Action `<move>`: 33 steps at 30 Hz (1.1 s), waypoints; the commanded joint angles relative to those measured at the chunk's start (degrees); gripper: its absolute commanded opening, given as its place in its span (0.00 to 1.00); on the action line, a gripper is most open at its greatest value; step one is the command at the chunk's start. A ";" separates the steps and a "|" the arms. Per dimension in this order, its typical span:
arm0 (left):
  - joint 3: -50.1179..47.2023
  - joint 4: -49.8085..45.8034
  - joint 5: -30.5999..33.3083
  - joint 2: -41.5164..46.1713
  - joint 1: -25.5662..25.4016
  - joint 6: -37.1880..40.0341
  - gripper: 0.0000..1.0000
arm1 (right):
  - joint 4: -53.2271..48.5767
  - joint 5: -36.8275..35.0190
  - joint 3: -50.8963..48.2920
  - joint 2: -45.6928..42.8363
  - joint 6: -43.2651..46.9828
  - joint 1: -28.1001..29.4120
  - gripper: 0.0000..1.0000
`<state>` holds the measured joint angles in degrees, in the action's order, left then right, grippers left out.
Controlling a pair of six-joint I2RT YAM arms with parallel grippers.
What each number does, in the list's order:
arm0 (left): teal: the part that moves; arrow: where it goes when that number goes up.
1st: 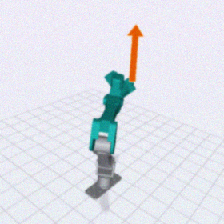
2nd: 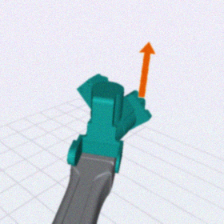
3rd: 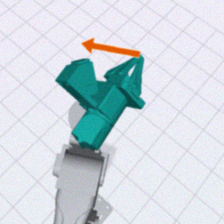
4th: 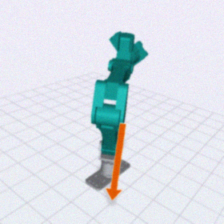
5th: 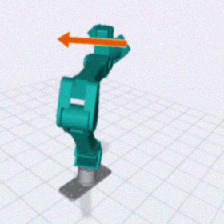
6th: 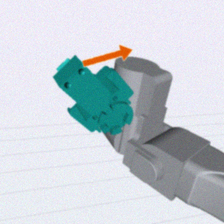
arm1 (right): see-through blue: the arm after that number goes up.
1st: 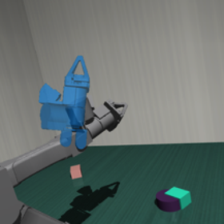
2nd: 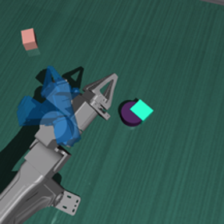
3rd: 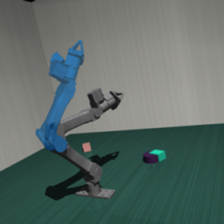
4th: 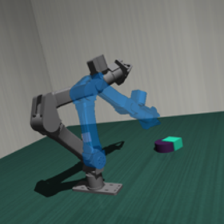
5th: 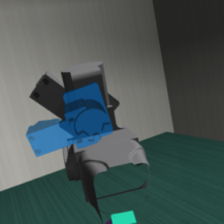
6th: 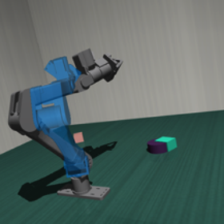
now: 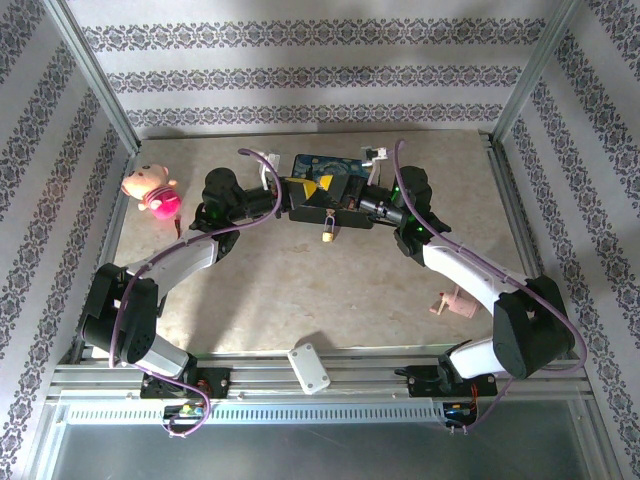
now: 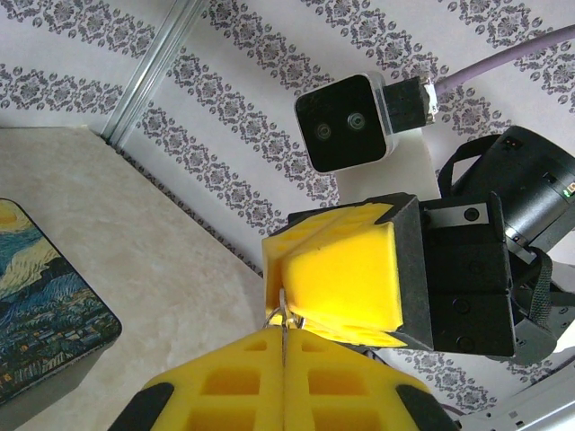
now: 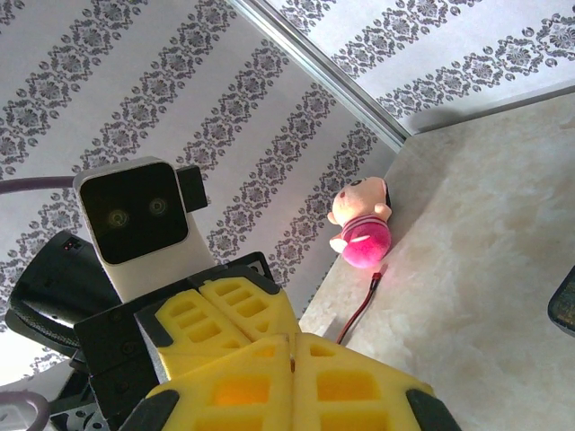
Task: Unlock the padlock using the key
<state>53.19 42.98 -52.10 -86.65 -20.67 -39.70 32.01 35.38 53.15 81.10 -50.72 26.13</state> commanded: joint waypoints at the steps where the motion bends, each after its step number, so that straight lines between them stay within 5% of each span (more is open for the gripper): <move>1: 2.14 4.21 -0.90 0.79 -0.65 -0.20 0.02 | 1.22 1.27 1.61 0.63 -0.12 0.46 0.00; 5: 2.49 1.76 -1.08 1.34 -0.65 1.08 0.00 | 0.85 1.78 1.73 0.84 -0.34 0.25 0.00; 8: 3.34 -5.78 -1.23 3.09 -0.65 5.61 0.00 | -1.21 1.85 1.96 -0.18 0.80 -0.60 0.18; 10: 4.52 -13.43 -1.30 5.11 -0.60 10.41 0.00 | -4.31 1.18 1.87 -1.92 3.15 -1.46 0.27; 23: 22.37 -71.94 -2.82 5.56 -0.85 41.02 0.00 | -15.75 9.58 -1.40 -15.59 20.96 -5.12 0.40; 33: 27.59 -78.74 -8.05 4.10 -4.13 49.91 0.00 | -20.26 21.55 2.23 -13.34 24.62 -2.19 0.34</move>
<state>78.78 -32.18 -56.23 -83.02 -24.01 5.52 13.43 50.59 53.25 66.54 -28.93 22.52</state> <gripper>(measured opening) 0.046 0.339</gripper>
